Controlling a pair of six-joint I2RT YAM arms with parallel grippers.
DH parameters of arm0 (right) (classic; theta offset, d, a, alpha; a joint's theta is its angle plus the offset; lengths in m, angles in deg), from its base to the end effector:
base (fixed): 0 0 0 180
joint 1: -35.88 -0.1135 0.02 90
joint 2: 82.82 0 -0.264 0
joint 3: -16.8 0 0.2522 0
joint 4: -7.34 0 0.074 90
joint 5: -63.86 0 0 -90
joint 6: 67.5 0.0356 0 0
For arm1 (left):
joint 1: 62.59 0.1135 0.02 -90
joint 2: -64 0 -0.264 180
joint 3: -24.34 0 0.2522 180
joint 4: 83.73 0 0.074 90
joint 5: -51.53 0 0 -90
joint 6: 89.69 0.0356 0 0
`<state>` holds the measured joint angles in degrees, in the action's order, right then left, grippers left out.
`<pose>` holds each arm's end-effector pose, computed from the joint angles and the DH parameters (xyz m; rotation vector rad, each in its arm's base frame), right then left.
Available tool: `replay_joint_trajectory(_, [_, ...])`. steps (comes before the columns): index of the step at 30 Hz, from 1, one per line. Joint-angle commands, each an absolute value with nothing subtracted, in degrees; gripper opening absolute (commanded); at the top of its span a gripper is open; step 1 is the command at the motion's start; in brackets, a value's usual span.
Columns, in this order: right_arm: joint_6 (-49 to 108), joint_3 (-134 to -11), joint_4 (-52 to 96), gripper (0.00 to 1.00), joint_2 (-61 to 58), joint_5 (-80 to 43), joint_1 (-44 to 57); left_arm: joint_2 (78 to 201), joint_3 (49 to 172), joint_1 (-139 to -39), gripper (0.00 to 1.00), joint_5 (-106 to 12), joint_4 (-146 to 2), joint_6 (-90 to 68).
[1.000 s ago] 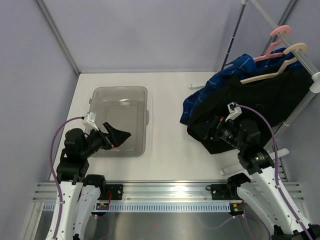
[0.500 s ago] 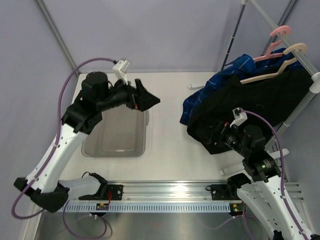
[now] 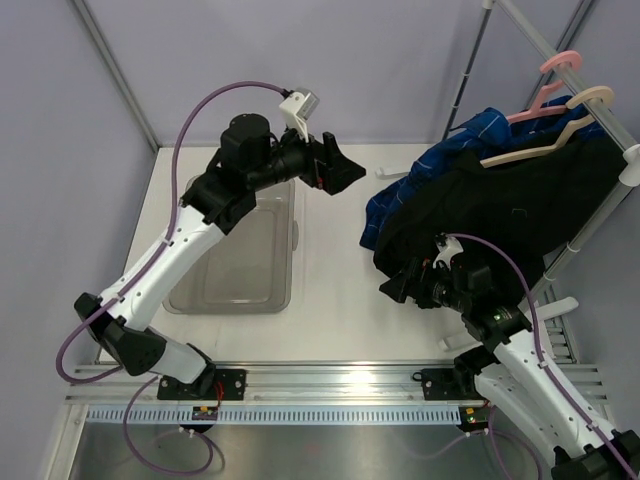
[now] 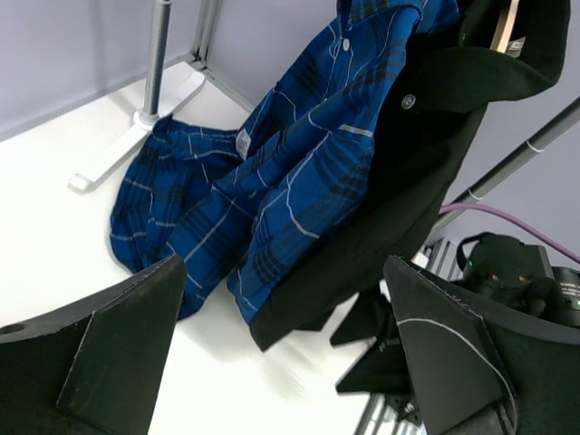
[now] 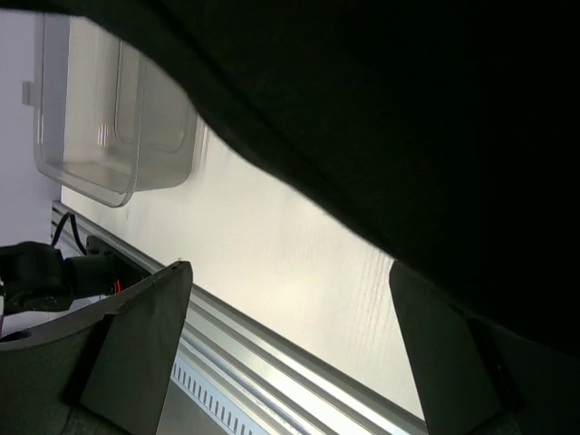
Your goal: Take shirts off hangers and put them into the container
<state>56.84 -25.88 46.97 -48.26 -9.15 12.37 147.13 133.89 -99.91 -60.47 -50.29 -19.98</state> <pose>0.1282 0.0671 0.2424 0.0247 2.2317 0.8930 0.2468 -0.2049 0.4747 0.5654 1.7127 -1.0602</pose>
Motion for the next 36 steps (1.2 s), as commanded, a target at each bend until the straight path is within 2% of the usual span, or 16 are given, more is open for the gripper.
replay_joint_trajectory(1, [55.63,-27.36,42.19,0.99,-46.97,-9.00,9.96,149.59,133.37,-100.99,0.97,-60.00,-62.41,-17.53])
replay_joint_trajectory(6, [55.02,-29.21,42.89,1.00,-45.47,-8.92,7.93,153.64,136.98,-102.40,0.97,-59.74,-63.99,-16.39])
replay_joint_trajectory(19, [55.28,-28.42,43.77,0.99,-46.88,-10.93,7.76,155.58,136.89,-105.56,0.98,-59.57,-64.79,-16.22])
replay_joint_trajectory(36, [55.46,-28.68,44.12,0.99,-46.26,-11.20,7.76,154.87,137.60,-112.51,0.99,-68.09,-71.46,-15.14])
